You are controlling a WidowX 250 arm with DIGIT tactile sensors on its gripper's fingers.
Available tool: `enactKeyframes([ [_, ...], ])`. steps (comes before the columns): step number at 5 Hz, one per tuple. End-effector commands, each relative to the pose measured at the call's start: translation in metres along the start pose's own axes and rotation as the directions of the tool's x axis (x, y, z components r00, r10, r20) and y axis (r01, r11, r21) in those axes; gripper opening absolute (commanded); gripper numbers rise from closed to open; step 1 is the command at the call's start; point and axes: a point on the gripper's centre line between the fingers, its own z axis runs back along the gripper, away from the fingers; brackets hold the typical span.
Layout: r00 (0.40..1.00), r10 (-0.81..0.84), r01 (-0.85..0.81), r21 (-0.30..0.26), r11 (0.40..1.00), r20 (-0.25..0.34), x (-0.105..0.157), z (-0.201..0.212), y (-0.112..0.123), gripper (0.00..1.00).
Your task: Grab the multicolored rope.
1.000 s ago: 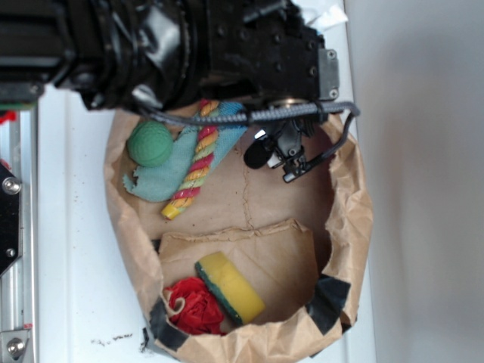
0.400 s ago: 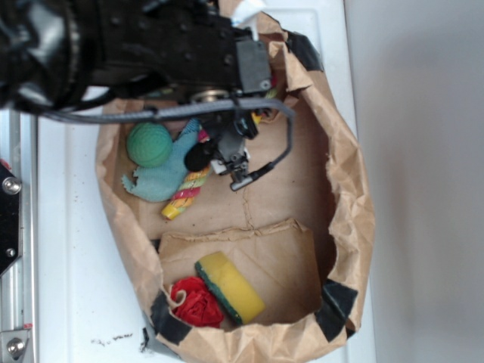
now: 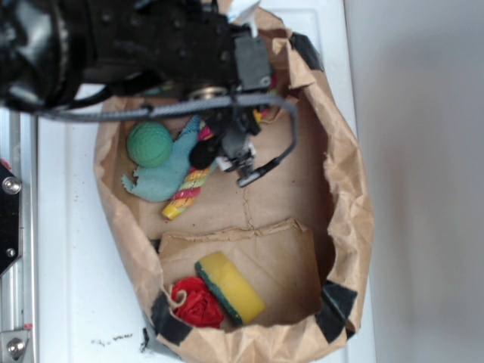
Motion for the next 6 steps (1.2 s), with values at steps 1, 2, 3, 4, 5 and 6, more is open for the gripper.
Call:
enactKeyframes([
  [1,0.995,0.093,-0.092,-0.019,0.996,0.048,0.034,0.011,0.002,1.00],
  [2,0.994,0.103,-0.102,-0.014,0.995,0.045,0.037,0.007,-0.003,1.00],
  [3,0.993,0.107,-0.107,-0.001,0.994,0.040,0.036,0.003,-0.005,1.00],
  [4,0.991,0.133,-0.133,0.010,0.991,0.024,0.039,0.002,-0.010,1.00],
  [5,0.990,0.141,-0.141,0.037,0.989,0.021,0.043,0.005,-0.016,1.00],
  [6,0.990,0.141,-0.141,0.037,0.989,0.021,0.043,0.005,-0.016,1.00],
])
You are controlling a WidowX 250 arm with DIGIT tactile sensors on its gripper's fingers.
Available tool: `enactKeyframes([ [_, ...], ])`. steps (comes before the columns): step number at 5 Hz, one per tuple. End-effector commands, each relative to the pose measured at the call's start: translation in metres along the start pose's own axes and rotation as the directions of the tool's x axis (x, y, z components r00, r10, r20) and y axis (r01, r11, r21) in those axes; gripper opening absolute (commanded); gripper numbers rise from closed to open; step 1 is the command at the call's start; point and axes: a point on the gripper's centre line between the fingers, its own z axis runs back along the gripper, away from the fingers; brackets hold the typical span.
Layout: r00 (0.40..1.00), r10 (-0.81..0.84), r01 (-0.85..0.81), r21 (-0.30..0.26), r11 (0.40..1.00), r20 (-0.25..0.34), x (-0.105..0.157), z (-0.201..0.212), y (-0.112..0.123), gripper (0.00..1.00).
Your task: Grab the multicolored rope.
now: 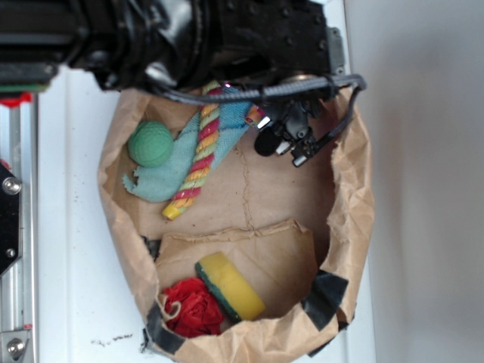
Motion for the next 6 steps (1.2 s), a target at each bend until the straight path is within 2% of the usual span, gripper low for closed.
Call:
enactKeyframes([
  [1,0.998,0.008,-0.007,-0.020,1.000,0.056,0.016,0.017,0.001,1.00],
  [2,0.998,0.008,-0.007,-0.020,1.000,0.056,0.016,0.017,0.001,1.00],
  [4,0.999,0.031,-0.029,-0.051,0.998,0.038,0.010,0.011,-0.019,1.00],
  [6,0.998,0.031,-0.027,-0.068,0.997,0.059,0.014,-0.002,-0.021,1.00],
])
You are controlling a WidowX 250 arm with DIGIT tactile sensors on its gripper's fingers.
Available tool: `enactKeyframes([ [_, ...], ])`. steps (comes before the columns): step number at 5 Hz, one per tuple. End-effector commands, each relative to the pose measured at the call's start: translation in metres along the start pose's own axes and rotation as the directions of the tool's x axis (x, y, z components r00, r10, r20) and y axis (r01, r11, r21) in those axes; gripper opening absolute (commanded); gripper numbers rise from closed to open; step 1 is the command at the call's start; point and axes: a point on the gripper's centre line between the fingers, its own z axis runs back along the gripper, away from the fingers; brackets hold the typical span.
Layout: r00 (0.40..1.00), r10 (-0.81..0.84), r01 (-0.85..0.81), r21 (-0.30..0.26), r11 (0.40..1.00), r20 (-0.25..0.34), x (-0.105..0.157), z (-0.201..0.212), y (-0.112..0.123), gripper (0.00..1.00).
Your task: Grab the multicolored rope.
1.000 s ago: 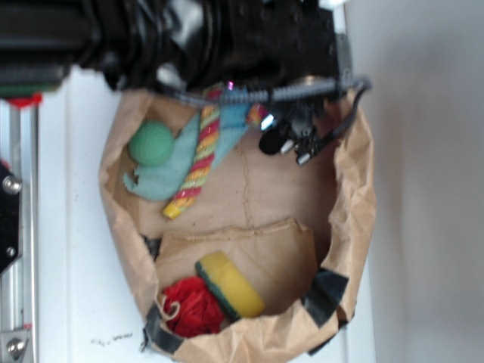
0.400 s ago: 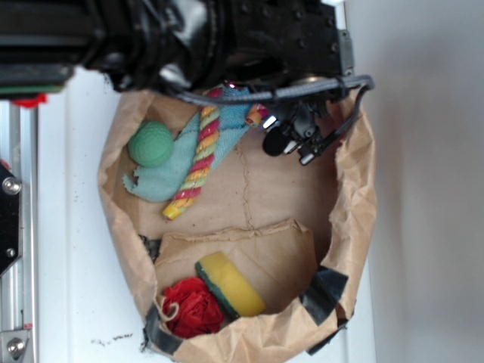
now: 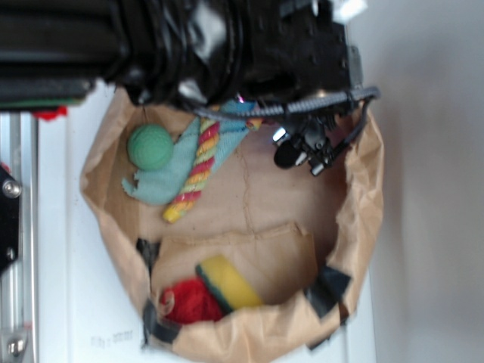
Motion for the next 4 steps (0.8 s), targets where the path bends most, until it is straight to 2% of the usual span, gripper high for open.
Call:
enactKeyframes([
  [1,0.997,-0.040,0.041,-0.001,0.999,0.071,0.018,-0.014,0.001,1.00],
  [2,0.996,-0.065,0.063,0.031,0.998,0.060,0.026,-0.029,0.006,1.00],
  [3,0.986,-0.144,0.145,-0.002,0.989,0.080,0.030,-0.030,0.019,1.00],
  [4,0.980,-0.158,0.159,-0.005,0.987,0.120,0.032,-0.027,0.037,1.00],
])
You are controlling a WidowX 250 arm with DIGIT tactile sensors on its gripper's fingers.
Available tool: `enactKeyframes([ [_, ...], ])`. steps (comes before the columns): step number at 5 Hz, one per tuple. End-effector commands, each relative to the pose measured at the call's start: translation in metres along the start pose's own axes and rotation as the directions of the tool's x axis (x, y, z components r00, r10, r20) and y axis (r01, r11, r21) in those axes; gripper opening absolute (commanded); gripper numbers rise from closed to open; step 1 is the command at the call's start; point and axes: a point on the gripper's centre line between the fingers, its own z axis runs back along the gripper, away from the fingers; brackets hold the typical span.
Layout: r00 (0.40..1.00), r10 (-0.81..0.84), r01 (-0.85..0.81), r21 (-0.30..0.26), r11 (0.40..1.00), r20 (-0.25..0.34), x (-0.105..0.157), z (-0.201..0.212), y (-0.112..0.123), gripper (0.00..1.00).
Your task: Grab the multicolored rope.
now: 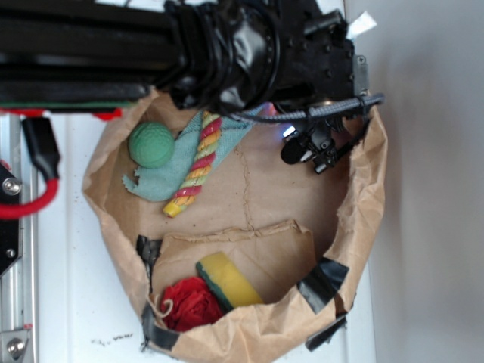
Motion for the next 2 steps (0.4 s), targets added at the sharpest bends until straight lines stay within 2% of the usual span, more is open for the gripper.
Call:
enactKeyframes([
  [1,0.996,-0.030,0.030,0.006,1.000,0.087,0.0116,0.0072,0.0306,0.78],
  [2,0.994,-0.031,0.031,0.004,1.000,0.103,0.0128,0.0111,0.0282,0.00],
])
